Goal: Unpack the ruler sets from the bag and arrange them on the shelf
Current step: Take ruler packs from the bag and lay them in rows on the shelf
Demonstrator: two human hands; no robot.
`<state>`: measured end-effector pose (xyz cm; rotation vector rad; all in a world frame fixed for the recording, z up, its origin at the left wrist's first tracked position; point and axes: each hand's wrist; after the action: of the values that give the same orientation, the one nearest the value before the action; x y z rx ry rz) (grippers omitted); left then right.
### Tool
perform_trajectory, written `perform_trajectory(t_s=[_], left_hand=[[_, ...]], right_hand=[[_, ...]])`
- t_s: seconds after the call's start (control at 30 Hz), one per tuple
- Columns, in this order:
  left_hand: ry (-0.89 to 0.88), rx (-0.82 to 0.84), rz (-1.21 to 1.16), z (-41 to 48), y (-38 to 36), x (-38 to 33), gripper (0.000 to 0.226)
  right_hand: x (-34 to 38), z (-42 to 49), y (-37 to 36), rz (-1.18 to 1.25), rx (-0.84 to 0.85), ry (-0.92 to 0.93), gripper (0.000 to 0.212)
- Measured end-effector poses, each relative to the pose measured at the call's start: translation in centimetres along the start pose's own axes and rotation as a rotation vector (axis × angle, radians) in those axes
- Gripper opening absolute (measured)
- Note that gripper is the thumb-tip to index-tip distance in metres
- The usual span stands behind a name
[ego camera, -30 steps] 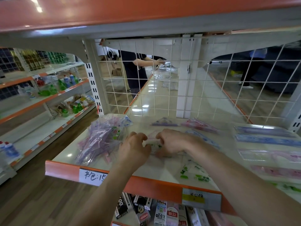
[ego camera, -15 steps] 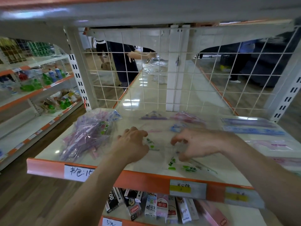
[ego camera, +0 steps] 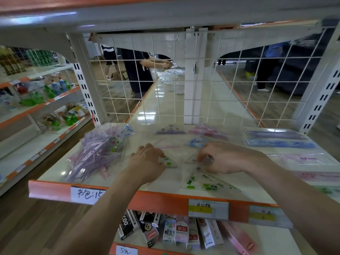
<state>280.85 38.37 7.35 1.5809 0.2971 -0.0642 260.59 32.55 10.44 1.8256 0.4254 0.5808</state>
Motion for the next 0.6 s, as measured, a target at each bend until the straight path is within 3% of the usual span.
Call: perform_trajectory(t_s=[0.13,0.27,0.6], left_hand=[[-0.098,-0.046,-0.038,-1.3,0.5,-1.6,0.034],[-0.177,0.045,-0.020,-2.2,0.4,-3.8,0.037],[-0.168,0.185,0.088,2.2,-0.1,-7.6,0.062]], right_hand=[[-0.3,0.1,0.3,0.043,-0.008,-0.018,0.044],[-1.0,0.2,0.3,0.048,0.012,-0.054,0.056],[-2.4,-0.6,0.3,0.013,-0.016,-0.177,0.034]])
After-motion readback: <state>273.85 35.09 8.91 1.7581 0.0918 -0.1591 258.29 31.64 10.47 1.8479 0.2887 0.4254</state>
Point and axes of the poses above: each hand's wrist, its own z-axis towards the middle knuckle, its own y-axis out of the back of the hand, x = y × z, and after that the axes turned 1 degree about z, right-handed
